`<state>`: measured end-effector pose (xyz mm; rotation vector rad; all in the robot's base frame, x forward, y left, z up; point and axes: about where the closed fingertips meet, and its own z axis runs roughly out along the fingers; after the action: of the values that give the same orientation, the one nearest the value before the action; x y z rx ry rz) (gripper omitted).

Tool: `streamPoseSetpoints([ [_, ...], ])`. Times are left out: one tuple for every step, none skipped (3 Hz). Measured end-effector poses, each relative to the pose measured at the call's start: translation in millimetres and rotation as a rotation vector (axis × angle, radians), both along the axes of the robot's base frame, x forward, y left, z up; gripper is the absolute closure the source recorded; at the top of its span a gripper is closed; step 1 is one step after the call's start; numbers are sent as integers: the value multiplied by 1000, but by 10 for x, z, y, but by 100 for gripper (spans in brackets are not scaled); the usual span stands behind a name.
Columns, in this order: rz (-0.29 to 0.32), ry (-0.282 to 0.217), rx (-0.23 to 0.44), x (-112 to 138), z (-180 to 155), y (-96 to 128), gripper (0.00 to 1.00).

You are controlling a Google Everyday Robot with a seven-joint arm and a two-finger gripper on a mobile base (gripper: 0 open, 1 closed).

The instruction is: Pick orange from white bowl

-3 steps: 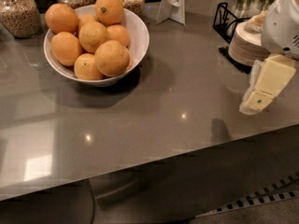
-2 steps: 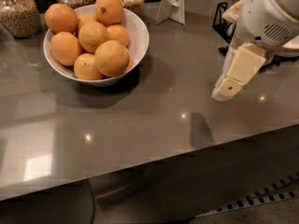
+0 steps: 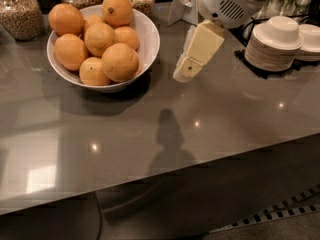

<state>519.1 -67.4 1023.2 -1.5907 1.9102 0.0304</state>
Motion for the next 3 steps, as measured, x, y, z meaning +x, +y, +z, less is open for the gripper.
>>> streamPoseSetpoints([
  [4,1,4,3,11,51,0],
  [-8,-22,18,51,20,138,0],
  [-42,-66,43,222,-4,381,0],
])
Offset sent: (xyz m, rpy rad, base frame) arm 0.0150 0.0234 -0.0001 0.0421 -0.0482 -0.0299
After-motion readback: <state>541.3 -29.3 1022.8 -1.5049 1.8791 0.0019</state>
